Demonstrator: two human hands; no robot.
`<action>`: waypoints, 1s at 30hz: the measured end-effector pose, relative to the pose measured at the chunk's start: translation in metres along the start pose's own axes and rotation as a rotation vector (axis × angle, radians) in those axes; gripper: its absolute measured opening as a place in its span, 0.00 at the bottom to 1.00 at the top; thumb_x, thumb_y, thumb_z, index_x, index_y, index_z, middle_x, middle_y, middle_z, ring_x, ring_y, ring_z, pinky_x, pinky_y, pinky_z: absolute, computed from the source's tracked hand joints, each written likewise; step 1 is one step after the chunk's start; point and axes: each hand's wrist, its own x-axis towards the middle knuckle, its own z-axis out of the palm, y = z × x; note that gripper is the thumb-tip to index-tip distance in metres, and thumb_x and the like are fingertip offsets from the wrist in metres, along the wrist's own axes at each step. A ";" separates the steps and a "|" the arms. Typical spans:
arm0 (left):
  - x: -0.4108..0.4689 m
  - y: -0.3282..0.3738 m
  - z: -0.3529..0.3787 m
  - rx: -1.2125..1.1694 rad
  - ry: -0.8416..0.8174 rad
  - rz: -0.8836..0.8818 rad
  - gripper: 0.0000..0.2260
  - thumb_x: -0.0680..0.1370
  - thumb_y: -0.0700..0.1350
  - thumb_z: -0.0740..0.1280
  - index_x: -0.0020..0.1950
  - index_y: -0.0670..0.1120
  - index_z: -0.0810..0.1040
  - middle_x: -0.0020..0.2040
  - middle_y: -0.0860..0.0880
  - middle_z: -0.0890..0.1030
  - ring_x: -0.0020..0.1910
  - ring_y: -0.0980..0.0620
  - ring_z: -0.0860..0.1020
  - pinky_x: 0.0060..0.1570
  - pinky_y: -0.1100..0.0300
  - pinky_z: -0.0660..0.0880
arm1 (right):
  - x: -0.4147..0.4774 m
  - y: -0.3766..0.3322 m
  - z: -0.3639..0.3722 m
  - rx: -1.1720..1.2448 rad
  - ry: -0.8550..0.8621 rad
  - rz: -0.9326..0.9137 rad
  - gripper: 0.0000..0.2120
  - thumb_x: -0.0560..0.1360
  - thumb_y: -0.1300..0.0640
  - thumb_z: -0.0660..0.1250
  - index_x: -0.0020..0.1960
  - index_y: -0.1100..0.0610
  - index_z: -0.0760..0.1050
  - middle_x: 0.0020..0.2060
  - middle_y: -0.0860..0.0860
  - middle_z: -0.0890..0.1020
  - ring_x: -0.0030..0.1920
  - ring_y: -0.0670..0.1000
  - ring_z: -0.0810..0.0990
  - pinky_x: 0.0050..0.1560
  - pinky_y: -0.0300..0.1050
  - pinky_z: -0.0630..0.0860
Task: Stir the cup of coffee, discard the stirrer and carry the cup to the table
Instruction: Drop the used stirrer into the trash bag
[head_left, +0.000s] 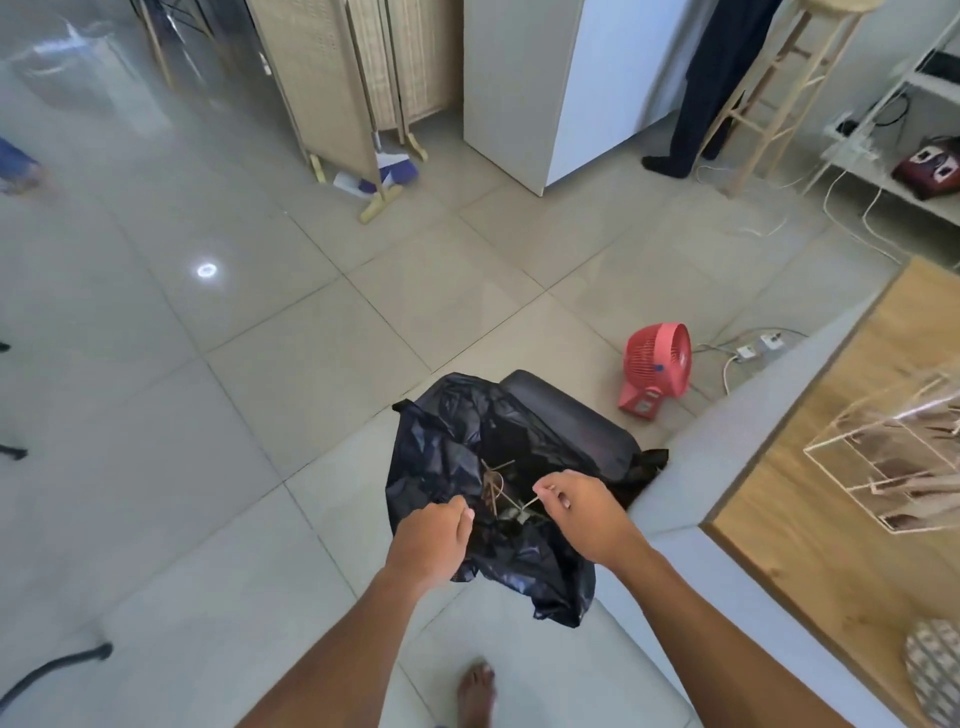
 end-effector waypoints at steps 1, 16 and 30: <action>0.002 -0.002 0.000 0.005 -0.006 -0.011 0.17 0.85 0.52 0.48 0.60 0.47 0.74 0.51 0.48 0.83 0.50 0.47 0.82 0.39 0.61 0.67 | 0.007 -0.003 -0.001 0.002 0.000 -0.004 0.12 0.82 0.53 0.58 0.58 0.53 0.79 0.52 0.51 0.81 0.49 0.49 0.79 0.54 0.42 0.76; 0.025 -0.006 0.001 -0.029 -0.048 -0.038 0.17 0.85 0.52 0.48 0.60 0.48 0.75 0.51 0.49 0.83 0.48 0.48 0.82 0.39 0.62 0.68 | 0.036 0.017 -0.017 0.198 0.007 0.161 0.15 0.82 0.56 0.57 0.65 0.54 0.75 0.48 0.48 0.80 0.49 0.49 0.79 0.53 0.39 0.73; 0.018 0.082 -0.053 0.028 0.075 0.166 0.16 0.85 0.53 0.51 0.52 0.46 0.75 0.46 0.49 0.81 0.43 0.51 0.79 0.41 0.61 0.66 | -0.027 0.007 -0.047 0.240 0.174 0.084 0.13 0.81 0.50 0.57 0.55 0.53 0.79 0.46 0.48 0.82 0.47 0.49 0.81 0.50 0.43 0.76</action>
